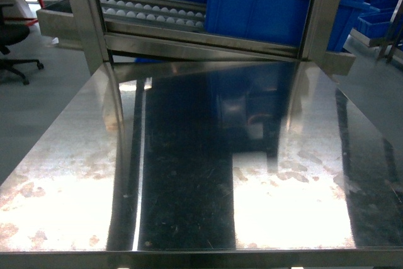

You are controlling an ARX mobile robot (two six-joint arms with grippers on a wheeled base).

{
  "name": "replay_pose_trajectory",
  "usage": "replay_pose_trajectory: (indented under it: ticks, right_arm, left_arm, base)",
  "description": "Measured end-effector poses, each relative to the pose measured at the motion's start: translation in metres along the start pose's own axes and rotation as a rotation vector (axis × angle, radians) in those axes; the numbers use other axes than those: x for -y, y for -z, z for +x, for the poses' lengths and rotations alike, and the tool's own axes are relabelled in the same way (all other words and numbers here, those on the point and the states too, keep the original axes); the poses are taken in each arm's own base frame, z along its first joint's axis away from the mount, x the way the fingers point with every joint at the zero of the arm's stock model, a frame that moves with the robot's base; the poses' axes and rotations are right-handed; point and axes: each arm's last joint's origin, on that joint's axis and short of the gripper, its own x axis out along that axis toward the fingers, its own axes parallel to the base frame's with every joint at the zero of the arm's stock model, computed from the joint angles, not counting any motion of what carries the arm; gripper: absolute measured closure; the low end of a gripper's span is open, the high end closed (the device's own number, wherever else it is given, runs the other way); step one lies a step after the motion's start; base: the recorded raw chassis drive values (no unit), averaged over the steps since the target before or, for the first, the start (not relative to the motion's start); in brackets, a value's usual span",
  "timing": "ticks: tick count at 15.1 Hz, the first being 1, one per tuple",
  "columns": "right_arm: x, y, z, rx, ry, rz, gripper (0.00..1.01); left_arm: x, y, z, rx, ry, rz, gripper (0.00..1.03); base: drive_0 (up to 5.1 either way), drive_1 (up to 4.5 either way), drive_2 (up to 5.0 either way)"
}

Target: Pick capacitor and pack into box

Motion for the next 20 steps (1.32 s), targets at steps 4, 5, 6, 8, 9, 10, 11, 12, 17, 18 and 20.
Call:
replay_pose_trajectory:
  ticks: [4,5,6,8,9,10,11,12,17,18,20]
  right_arm:
    - [0.0,-0.0001,0.0,0.002,0.0,0.0,0.03]
    - [0.0,0.0,0.0,0.0,0.001,0.0,0.03]
    - [0.0,0.0,0.0,0.0,0.0,0.0,0.03]
    - [0.0,0.0,0.0,0.0,0.0,0.0,0.03]
    - [0.0,-0.0001,0.0,0.001,0.0,-0.001,0.03]
    - [0.0,-0.0001,0.0,0.001,0.001,0.0,0.03]
    - [0.0,-0.0001,0.0,0.001,0.0,0.0,0.03]
    - [0.0,0.0,0.0,0.0,0.0,-0.001,0.03]
    - [0.0,0.0,0.0,0.0,-0.001,-0.001,0.03]
    - [0.0,-0.0001,0.0,0.001,0.0,0.0,0.03]
    - [0.0,0.0,0.0,0.0,0.0,0.0,0.03]
  left_arm:
    - [0.0,-0.0003,0.0,0.003,-0.001,0.0,0.59]
    - [0.0,-0.0002,0.0,0.002,0.0,0.0,0.59]
    - [0.0,-0.0001,0.0,0.002,0.0,0.001,0.59]
    - [0.0,0.0,0.0,0.0,0.001,0.001,0.59]
    - [0.0,0.0,0.0,0.0,-0.001,0.001,0.59]
    - [0.0,0.0001,0.0,-0.001,0.0,0.002,0.59]
    - [0.0,0.0,0.0,0.0,0.0,0.002,0.59]
    - [0.0,0.0,0.0,0.0,0.0,0.002,0.59]
    - [0.0,0.0,0.0,0.0,0.0,0.004,0.59]
    - [0.0,0.0,0.0,0.0,0.001,0.005,0.59]
    - [0.0,0.0,0.0,0.0,0.0,0.005,0.59]
  base:
    - [0.0,0.0,0.0]
    - [0.0,0.0,0.0]
    - [0.0,0.0,0.0]
    - [0.0,0.0,0.0]
    - [0.0,0.0,0.0]
    - [0.0,0.0,0.0]
    - [0.0,0.0,0.0]
    - [0.0,0.0,0.0]
    - [0.0,0.0,0.0]
    - [0.0,0.0,0.0]
    - [0.0,0.0,0.0]
